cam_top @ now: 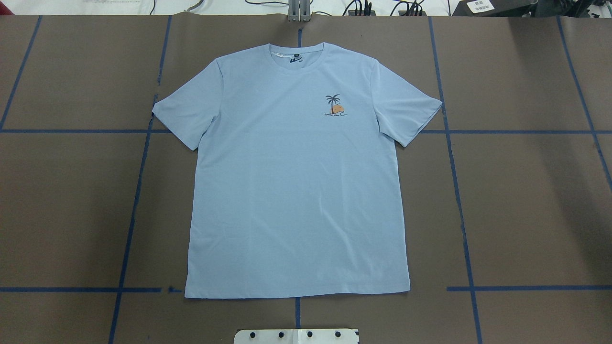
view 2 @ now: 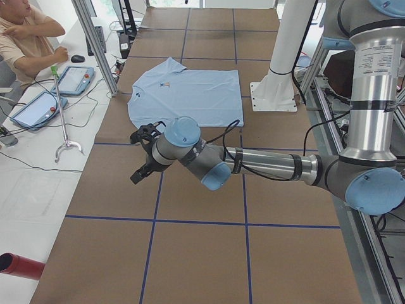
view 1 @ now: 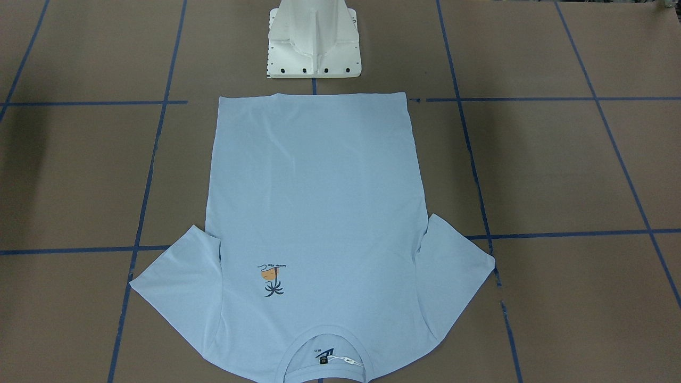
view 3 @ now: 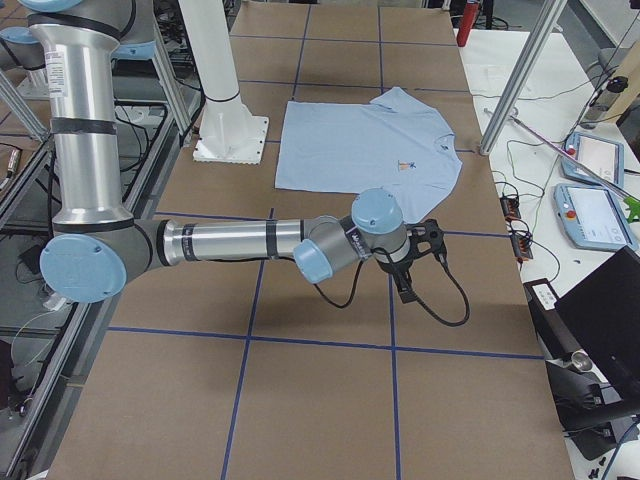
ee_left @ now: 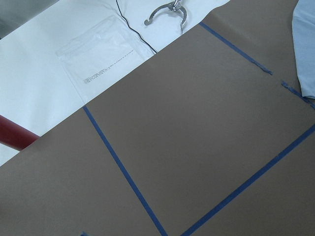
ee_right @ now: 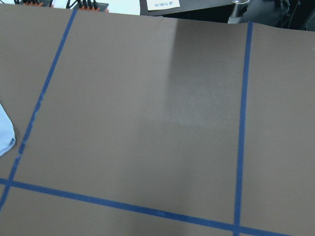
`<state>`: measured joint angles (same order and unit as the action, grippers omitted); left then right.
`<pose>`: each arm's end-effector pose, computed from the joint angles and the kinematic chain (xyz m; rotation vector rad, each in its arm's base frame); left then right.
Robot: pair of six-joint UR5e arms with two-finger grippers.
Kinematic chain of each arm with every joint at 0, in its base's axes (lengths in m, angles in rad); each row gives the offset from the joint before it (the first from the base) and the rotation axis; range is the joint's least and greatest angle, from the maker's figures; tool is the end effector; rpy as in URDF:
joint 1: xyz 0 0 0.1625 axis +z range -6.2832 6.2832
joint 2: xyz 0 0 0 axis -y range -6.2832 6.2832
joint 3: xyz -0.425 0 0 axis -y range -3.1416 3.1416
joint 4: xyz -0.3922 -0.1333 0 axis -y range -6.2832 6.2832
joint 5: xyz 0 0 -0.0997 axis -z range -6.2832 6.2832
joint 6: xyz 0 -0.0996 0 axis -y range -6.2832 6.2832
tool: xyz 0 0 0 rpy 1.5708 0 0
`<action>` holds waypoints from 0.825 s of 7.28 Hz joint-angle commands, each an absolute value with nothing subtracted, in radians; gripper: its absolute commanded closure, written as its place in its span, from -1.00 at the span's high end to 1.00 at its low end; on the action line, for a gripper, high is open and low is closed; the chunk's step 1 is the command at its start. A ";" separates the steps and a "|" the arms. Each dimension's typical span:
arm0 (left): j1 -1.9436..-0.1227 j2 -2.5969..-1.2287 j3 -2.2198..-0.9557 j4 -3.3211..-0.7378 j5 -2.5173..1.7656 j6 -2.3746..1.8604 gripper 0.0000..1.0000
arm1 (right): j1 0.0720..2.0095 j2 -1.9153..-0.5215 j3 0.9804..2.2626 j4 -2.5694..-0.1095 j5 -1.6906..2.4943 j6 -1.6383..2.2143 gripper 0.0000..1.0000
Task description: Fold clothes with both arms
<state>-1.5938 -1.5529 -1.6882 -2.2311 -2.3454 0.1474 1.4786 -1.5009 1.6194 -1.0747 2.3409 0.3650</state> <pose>-0.0752 -0.5024 0.5314 0.7837 0.6747 0.4071 0.0138 -0.5454 0.5410 0.3985 -0.8559 0.0157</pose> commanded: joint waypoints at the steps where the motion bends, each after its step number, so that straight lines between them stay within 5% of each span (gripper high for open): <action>1: -1.594 -1.554 -1.690 -2.232 -2.345 0.146 1.00 | 1.334 -1.380 1.589 -1.045 2.307 0.558 1.00; 6: -1.594 -1.555 -1.690 -2.232 -2.347 0.146 1.00 | 0.950 -1.100 1.251 -0.730 1.865 0.978 1.00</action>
